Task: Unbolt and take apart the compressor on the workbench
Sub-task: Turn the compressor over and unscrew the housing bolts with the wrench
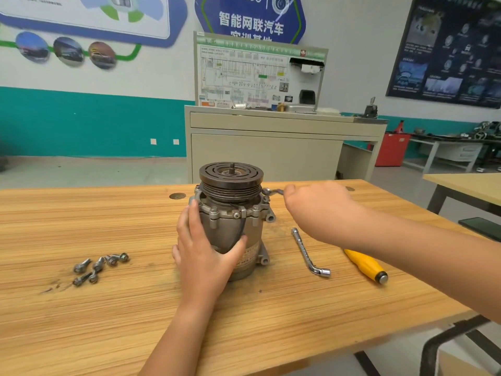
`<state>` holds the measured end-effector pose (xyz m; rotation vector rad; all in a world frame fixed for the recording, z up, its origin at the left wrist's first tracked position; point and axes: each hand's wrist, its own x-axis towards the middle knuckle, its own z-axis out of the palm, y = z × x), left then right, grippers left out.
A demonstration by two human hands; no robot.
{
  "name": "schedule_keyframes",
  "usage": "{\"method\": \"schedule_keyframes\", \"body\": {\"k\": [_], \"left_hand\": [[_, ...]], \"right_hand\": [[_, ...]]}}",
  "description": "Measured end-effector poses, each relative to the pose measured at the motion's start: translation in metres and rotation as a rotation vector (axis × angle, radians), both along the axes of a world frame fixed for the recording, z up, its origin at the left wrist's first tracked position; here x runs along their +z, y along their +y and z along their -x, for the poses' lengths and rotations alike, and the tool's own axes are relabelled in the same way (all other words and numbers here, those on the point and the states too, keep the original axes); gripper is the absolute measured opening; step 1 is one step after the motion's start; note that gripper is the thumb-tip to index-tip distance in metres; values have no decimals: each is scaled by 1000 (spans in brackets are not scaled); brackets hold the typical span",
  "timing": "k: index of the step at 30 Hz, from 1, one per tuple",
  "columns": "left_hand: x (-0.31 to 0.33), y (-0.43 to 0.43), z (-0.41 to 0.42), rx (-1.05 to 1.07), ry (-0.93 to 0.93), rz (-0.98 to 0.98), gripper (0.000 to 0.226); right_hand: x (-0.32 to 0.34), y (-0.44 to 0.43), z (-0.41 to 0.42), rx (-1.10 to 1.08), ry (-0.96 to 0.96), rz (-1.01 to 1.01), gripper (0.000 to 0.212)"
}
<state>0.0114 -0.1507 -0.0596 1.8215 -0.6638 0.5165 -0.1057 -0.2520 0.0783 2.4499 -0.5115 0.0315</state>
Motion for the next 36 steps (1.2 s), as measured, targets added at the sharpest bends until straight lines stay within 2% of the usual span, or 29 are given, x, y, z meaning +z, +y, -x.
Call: {"method": "schedule_keyframes", "body": {"k": [10, 19, 29, 32, 36], "left_hand": [[0, 0, 1, 5, -6, 4, 108], [1, -1, 2, -2, -7, 5, 107], [0, -1, 1, 10, -12, 4, 106], [0, -1, 2, 8, -12, -1, 106], [1, -1, 2, 10, -8, -2, 106]], "right_hand": [[7, 10, -2, 42, 234, 211, 40], [10, -12, -5, 57, 187, 162, 4], [14, -21, -6, 150, 207, 210, 8], [14, -25, -8, 125, 195, 149, 3], [12, -34, -6, 56, 161, 46, 22]]}}
